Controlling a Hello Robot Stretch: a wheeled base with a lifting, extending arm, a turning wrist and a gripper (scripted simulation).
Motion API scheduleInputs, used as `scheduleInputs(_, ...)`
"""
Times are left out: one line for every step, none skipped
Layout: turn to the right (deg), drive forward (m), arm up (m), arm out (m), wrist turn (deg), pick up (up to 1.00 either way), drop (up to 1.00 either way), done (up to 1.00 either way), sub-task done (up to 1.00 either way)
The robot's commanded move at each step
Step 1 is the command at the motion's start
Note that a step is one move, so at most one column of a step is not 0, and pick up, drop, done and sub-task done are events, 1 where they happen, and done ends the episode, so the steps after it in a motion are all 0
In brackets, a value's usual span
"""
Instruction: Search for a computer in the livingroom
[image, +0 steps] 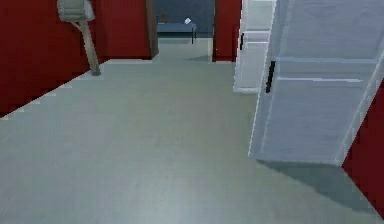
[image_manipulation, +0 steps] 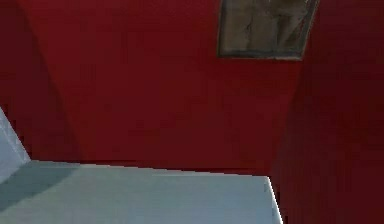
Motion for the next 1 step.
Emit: scheduleInputs(0.0,1.00,0.00,0.00,0.0,0.00,0.00,0.00,0.00)
